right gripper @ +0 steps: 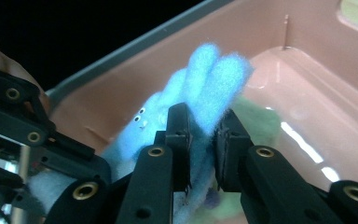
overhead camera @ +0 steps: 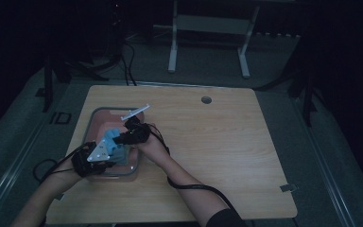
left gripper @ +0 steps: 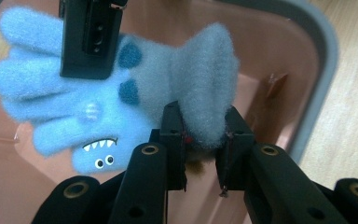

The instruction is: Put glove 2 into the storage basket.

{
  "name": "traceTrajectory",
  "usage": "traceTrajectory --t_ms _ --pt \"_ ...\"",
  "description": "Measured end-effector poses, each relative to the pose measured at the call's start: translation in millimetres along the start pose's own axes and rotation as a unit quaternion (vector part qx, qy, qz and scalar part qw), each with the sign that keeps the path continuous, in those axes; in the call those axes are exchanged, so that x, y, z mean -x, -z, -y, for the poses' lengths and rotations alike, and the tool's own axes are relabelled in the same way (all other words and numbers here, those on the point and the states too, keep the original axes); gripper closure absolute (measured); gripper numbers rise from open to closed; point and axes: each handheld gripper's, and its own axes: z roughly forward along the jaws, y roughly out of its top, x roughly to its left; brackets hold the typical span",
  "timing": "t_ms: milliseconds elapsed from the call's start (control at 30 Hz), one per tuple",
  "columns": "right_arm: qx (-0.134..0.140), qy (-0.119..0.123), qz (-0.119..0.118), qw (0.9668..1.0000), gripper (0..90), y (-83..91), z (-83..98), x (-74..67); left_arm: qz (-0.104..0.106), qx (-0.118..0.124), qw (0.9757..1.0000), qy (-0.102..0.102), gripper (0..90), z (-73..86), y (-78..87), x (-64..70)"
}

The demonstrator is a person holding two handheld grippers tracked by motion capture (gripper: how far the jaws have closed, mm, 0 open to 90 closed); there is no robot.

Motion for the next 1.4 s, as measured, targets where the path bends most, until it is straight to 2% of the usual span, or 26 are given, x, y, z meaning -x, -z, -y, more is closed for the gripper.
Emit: traceTrajectory --t_ms 100,233,333,433,567,633,733,800,900,967,1000,1067,1100,1267,1300,1400 --pt "-0.004 0.004 0.018 0.9998 78.0 -1.0 -1.2 -0.7 0.000 -0.010 0.9999 -0.001 75.5 -1.9 -4.7 -3.4" --pt "-0.032 0.023 0.040 0.9984 77.2 -7.1 -3.6 0.1 0.003 -0.033 0.9994 -0.007 75.0 -5.3 -12.1 -5.4" --pt "-0.045 0.018 0.044 0.9978 76.5 -11.7 -2.5 2.7 0.008 -0.040 0.9992 -0.005 74.2 -6.7 -16.7 -5.4" --pt "-0.046 0.013 0.048 0.9977 74.4 -14.1 -3.2 2.9 0.007 -0.041 0.9991 -0.001 72.0 -7.4 -18.6 -5.6" --pt "-0.056 0.013 0.056 0.9968 64.8 -17.7 -5.5 2.5 0.013 -0.053 0.9985 0.008 65.9 -8.5 -21.9 -6.7" --pt "-0.053 0.008 0.056 0.9970 52.8 -18.0 -6.8 2.4 0.000 -0.055 0.9983 0.016 56.4 -9.2 -22.1 -7.0" --pt "-0.047 0.016 0.058 0.9971 39.5 -16.3 -7.9 1.0 -0.018 -0.043 0.9982 0.038 38.3 -9.3 -18.1 -8.0" --pt "-0.040 0.023 0.064 0.9969 36.0 -12.3 -9.5 0.3 -0.031 -0.030 0.9979 0.048 33.1 -8.8 -13.4 -7.9" --pt "-0.022 0.019 0.053 0.9982 25.1 -3.1 -12.3 0.3 -0.036 -0.012 0.9969 0.069 23.9 -9.0 -5.0 -9.7" --pt "-0.008 0.019 0.047 0.9987 19.7 3.9 -14.1 -1.5 -0.031 -0.003 0.9966 0.077 13.1 -10.6 -0.7 -8.8" --pt "-0.001 0.025 0.038 0.9990 16.8 8.0 -15.0 -2.8 -0.039 0.002 0.9962 0.078 12.7 -12.3 1.4 -7.5" --pt "0.004 0.031 0.042 0.9986 14.5 15.4 -16.7 -5.9 -0.033 0.018 0.9951 0.092 10.5 -16.3 4.6 -5.4" --pt "0.003 0.032 0.037 0.9988 13.1 19.3 -16.7 -6.7 -0.030 0.024 0.9947 0.095 8.3 -18.6 6.0 -4.3" --pt "0.023 0.028 0.035 0.9987 13.7 41.8 -12.0 -6.8 -0.029 0.037 0.9944 0.094 7.5 -31.7 6.0 2.9" --pt "0.023 0.028 0.035 0.9987 13.7 41.8 -12.0 -6.8 -0.029 0.037 0.9944 0.094 7.5 -31.7 6.0 2.9" --pt "0.024 0.029 0.042 0.9984 13.8 57.7 -4.0 -3.7 -0.027 0.045 0.9937 0.099 7.5 -38.5 3.1 5.5"
